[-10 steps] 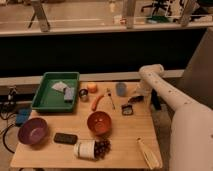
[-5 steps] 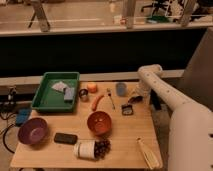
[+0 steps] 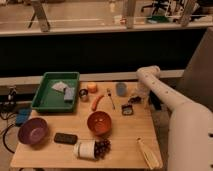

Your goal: Wipe red bowl with brush

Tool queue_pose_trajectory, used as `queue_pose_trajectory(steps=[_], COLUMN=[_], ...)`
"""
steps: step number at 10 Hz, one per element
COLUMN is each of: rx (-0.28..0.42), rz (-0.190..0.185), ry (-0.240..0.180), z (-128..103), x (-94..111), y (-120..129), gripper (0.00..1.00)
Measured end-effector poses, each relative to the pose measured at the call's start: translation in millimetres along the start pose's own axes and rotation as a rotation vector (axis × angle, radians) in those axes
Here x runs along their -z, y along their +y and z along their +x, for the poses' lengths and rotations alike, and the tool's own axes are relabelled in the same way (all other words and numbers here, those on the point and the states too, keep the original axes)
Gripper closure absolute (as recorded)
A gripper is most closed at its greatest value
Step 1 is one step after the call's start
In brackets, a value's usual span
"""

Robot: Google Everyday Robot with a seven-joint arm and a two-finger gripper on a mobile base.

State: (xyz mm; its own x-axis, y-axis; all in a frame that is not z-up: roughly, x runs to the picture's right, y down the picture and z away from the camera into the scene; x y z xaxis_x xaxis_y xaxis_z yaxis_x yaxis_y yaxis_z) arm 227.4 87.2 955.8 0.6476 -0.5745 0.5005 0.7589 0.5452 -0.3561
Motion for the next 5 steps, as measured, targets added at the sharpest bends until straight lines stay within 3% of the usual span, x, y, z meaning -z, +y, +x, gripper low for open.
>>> queue_pose_trajectory(steps=[4,5], rx=[0.017,0.018], rz=[-0.011,-0.011], ry=[-0.007,-0.006], z=[-5.1,-5.2], x=[-3.8,-4.3], y=[-2.2,-1.9], gripper=[0.86,0.91])
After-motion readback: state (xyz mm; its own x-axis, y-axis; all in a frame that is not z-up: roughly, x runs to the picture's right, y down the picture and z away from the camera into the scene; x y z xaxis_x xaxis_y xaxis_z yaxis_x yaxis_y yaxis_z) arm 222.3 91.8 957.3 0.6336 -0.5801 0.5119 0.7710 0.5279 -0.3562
